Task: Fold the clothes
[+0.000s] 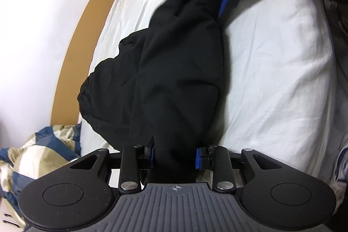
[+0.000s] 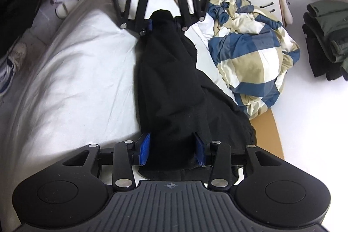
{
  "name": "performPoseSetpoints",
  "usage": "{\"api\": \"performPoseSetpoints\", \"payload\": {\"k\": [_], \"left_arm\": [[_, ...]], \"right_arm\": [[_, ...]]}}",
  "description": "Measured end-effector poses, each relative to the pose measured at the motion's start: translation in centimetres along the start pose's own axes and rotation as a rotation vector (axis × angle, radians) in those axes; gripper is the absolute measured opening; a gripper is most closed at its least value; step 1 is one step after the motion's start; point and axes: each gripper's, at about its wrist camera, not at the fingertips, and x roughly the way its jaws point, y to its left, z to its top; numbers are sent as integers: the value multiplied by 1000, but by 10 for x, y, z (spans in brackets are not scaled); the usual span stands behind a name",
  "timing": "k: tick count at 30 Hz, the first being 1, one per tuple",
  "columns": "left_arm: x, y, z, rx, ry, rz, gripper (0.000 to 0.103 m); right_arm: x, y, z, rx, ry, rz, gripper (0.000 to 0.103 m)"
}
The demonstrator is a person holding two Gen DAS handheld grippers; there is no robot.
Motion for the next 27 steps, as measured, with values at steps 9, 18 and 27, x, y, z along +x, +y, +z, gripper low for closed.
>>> {"api": "performPoseSetpoints", "payload": {"k": [9, 18, 27], "left_arm": [[-32, 9, 19, -39, -22, -101, 27], [-88, -4, 56, -60, -104, -331, 28], [-71, 105, 40, -501, -196, -382, 51]], "right_arm": [[-14, -13, 0, 13, 17, 64, 20], [-96, -38, -24, 249, -14, 219, 19], [-72, -118, -40, 505, -93, 152, 19]]}}
